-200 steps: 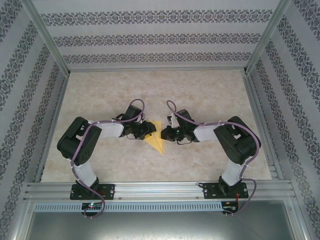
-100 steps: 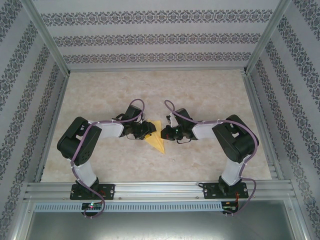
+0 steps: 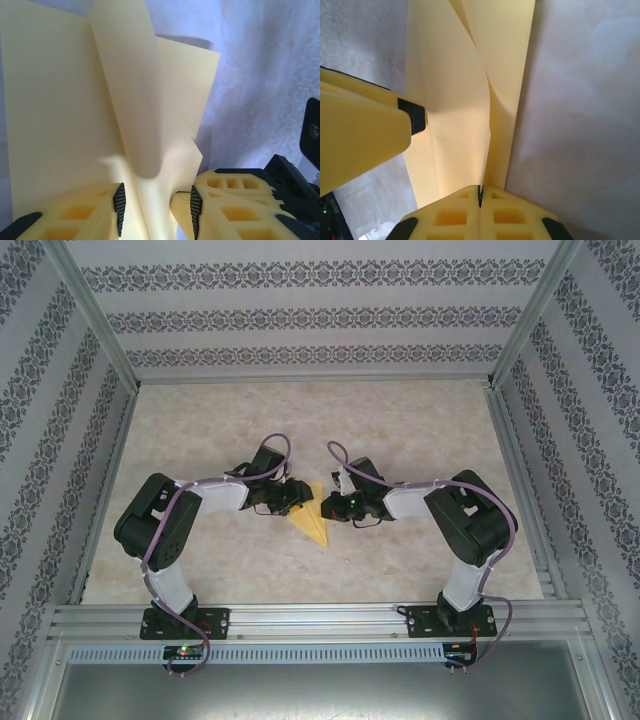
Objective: Fold a paper plane with a square sheet of paper (fold left side to right side)
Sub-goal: Fourth fold the wing at the center of the table.
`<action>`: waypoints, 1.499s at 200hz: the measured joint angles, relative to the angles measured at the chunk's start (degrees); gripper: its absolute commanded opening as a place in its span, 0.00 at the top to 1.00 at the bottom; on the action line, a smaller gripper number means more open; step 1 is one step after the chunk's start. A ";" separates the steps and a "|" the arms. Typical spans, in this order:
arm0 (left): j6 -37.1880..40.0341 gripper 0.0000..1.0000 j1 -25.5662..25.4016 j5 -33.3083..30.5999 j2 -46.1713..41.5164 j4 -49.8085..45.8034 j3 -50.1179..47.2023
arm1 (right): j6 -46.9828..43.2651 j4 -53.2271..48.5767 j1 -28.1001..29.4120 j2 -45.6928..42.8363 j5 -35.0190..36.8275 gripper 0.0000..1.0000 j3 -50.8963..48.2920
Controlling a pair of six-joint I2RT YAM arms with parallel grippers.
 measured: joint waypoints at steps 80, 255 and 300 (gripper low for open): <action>-0.07 0.59 -0.02 0.02 0.11 0.15 -1.05 | 0.39 -0.79 0.74 -2.16 0.22 0.96 -0.22; 1.25 0.58 -0.35 -1.44 -1.60 -2.40 -1.07 | -0.07 -1.62 0.74 -0.31 0.63 0.96 0.24; 4.11 0.74 -0.35 -2.08 -6.38 -6.43 2.10 | -0.37 -2.08 0.76 -0.31 0.66 0.96 0.48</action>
